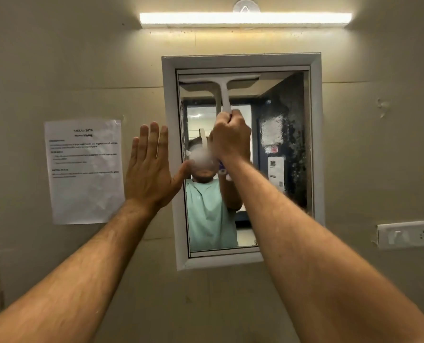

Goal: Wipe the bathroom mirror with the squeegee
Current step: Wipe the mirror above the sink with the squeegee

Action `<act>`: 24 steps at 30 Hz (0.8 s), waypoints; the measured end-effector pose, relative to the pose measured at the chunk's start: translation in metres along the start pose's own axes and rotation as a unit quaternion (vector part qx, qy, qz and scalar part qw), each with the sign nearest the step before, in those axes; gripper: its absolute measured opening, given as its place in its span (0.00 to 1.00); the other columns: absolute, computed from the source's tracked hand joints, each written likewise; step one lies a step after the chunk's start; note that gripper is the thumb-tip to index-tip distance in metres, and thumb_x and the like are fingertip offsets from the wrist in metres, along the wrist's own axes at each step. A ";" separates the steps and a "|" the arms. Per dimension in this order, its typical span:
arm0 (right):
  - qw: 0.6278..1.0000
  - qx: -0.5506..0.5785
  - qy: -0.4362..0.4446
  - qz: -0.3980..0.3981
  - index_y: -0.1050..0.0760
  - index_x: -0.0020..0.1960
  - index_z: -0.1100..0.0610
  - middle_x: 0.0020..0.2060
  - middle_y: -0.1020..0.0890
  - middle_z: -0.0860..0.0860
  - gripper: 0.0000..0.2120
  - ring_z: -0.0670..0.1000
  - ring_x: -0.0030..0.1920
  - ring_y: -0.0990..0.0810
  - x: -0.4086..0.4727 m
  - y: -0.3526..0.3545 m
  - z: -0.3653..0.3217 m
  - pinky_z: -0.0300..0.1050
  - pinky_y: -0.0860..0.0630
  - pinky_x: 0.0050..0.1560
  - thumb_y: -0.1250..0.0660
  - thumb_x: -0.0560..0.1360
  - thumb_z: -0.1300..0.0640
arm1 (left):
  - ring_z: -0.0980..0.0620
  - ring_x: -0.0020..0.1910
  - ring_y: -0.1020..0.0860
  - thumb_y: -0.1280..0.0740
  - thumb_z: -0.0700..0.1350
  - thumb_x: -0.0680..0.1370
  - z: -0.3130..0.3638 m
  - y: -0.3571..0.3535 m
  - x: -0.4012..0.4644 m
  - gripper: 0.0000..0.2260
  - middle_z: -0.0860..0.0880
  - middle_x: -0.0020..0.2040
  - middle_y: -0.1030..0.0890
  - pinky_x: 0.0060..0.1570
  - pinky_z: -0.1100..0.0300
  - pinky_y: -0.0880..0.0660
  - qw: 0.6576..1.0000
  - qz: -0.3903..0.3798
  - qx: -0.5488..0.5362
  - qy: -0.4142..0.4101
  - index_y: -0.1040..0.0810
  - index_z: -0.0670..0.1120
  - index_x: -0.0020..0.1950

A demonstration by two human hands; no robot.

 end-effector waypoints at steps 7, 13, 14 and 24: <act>0.998 -0.045 -0.003 -0.036 0.28 0.51 0.57 0.37 0.19 0.55 0.10 0.56 0.38 0.19 -0.078 0.018 0.060 0.58 0.20 0.39 0.47 0.83 0.55 | 0.45 0.82 0.59 0.59 0.73 0.78 -0.003 -0.012 -0.006 0.43 0.43 0.83 0.57 0.80 0.46 0.57 1.000 -0.002 0.005 -0.001 0.55 0.44 0.83; 0.999 0.004 0.024 -0.040 0.27 0.53 0.59 0.38 0.19 0.59 0.12 0.60 0.39 0.18 -0.056 0.016 0.034 0.62 0.21 0.40 0.47 0.83 0.55 | 0.47 0.82 0.60 0.53 0.72 0.79 -0.003 -0.029 -0.015 0.42 0.45 0.83 0.58 0.80 0.47 0.58 1.000 0.002 0.012 0.003 0.58 0.47 0.83; 0.998 0.005 0.042 -0.042 0.27 0.53 0.58 0.38 0.19 0.57 0.12 0.57 0.38 0.18 -0.046 0.014 0.024 0.62 0.20 0.41 0.47 0.83 0.54 | 0.47 0.82 0.60 0.53 0.72 0.79 -0.003 -0.030 -0.015 0.41 0.45 0.83 0.58 0.80 0.48 0.59 1.000 0.004 0.011 0.005 0.58 0.47 0.83; 0.998 -0.012 0.008 -0.064 0.26 0.57 0.58 0.43 0.19 0.53 0.15 0.51 0.44 0.19 -0.062 0.017 0.056 0.50 0.22 0.44 0.48 0.85 0.52 | 0.47 0.82 0.60 0.51 0.71 0.79 -0.001 -0.030 -0.025 0.42 0.44 0.83 0.58 0.80 0.49 0.60 1.000 -0.001 0.009 0.011 0.57 0.45 0.83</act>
Point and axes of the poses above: each hand's wrist, its own x-axis towards the middle knuckle, its own y-axis out of the back of the hand, z = x × y, the point moved 1 cm from there along x, towards the middle knuckle
